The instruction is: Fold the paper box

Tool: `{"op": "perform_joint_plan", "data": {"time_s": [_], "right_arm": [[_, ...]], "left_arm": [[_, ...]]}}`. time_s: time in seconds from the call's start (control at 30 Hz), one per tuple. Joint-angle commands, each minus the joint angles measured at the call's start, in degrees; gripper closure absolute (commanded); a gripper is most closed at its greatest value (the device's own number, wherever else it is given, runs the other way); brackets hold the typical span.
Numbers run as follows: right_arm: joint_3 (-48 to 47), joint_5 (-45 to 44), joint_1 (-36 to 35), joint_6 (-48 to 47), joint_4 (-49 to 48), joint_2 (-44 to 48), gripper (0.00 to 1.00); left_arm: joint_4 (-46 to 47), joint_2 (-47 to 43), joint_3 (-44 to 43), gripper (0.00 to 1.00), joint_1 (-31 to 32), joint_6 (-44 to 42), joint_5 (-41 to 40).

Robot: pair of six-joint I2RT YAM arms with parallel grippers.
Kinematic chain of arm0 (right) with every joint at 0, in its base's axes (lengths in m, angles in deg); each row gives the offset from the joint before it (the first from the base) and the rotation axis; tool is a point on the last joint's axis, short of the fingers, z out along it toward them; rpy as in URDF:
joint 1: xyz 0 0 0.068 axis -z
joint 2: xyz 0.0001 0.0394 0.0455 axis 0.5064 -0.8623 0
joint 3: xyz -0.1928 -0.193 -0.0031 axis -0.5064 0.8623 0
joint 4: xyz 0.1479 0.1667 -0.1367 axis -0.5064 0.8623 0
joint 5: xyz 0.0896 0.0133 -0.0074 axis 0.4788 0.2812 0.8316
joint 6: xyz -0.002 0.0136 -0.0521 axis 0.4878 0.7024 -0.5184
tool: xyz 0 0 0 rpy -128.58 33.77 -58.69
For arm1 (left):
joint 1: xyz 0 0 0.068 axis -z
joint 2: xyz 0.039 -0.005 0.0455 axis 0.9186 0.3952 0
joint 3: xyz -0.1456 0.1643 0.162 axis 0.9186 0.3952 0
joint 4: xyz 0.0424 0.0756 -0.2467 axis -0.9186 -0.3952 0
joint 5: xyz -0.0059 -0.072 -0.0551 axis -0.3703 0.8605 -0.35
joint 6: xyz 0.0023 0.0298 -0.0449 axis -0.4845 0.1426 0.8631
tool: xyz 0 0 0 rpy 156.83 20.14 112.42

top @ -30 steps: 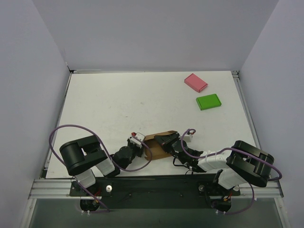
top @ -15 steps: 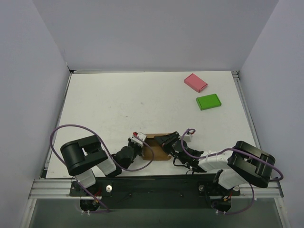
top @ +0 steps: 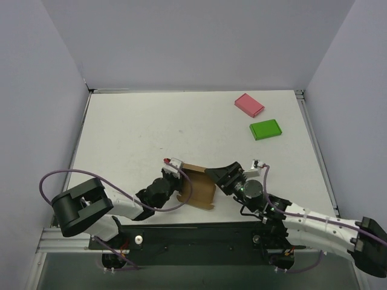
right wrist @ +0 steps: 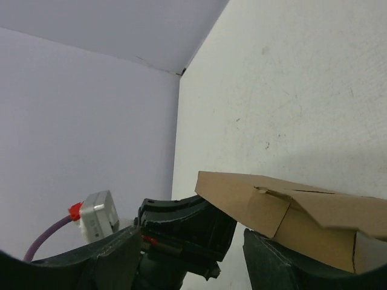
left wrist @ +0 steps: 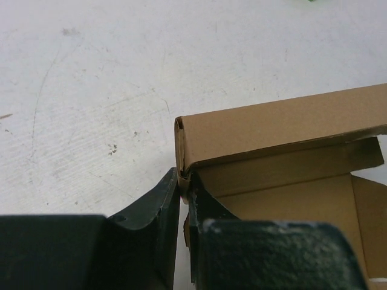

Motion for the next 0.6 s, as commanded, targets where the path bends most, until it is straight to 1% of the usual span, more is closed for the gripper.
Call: {"op": "perform_joint_plan", "data": {"time_s": [0.0,0.03,0.07,0.1,0.13,0.17,0.2,0.23,0.33,0.43,0.5,0.57], "right_arm": [[-2.31,-1.46,-0.67,-9.99,19.15,14.14,0.31],[-2.76,-1.55,-0.76,-11.22,24.74,16.25,0.31],[-3.46,-1.64,-0.76,-14.45,27.67,19.75,0.3],[-4.77,-1.9,-0.67,-16.57,30.22,21.18,0.3],[-5.57,-2.6,-0.76,-18.59,35.82,22.32,0.3],[-6.36,-3.56,-0.67,-20.26,39.35,23.64,0.3],[-7.58,-4.18,-0.76,-23.85,42.26,24.0,0.3],[-7.94,-4.53,-0.76,-26.06,45.77,24.18,0.3],[-9.52,-4.89,-0.76,-31.85,49.75,23.92,0.3],[-11.19,-5.15,-0.84,-35.56,51.51,20.85,0.3],[-11.29,-5.5,-1.02,-36.19,50.65,17.86,0.31],[-10.76,-4.89,-1.63,-38.12,48.71,15.14,0.35]], "left_arm": [[-15.46,-3.67,-3.49,0.89,-2.57,6.92,5.65],[-17.5,-4.11,-3.84,0.89,-3.1,7.72,7.57],[-19.26,-4.98,-4.63,0.89,-3.98,9.2,8.46],[-22.23,-5.43,-4.81,0.89,-4.51,9.91,9.6],[-23.83,-5.78,-5.25,0.88,-4.95,10.53,12.05],[-25.59,-6.31,-6.21,0.89,-6.35,10.97,13.55],[-28.65,-6.49,-6.74,0.89,-6.79,11.85,14.79],[-29.81,-6.66,-7.0,0.89,-7.15,11.94,15.67],[-32.1,-7.45,-7.45,0.89,-7.94,12.21,18.75],[-34.04,-8.24,-7.89,0.88,-8.56,12.03,20.86],[-35.27,-8.95,-8.24,0.88,-8.91,12.03,22.18],[-36.58,-9.74,-8.41,0.88,-9.0,11.85,23.23]]}}
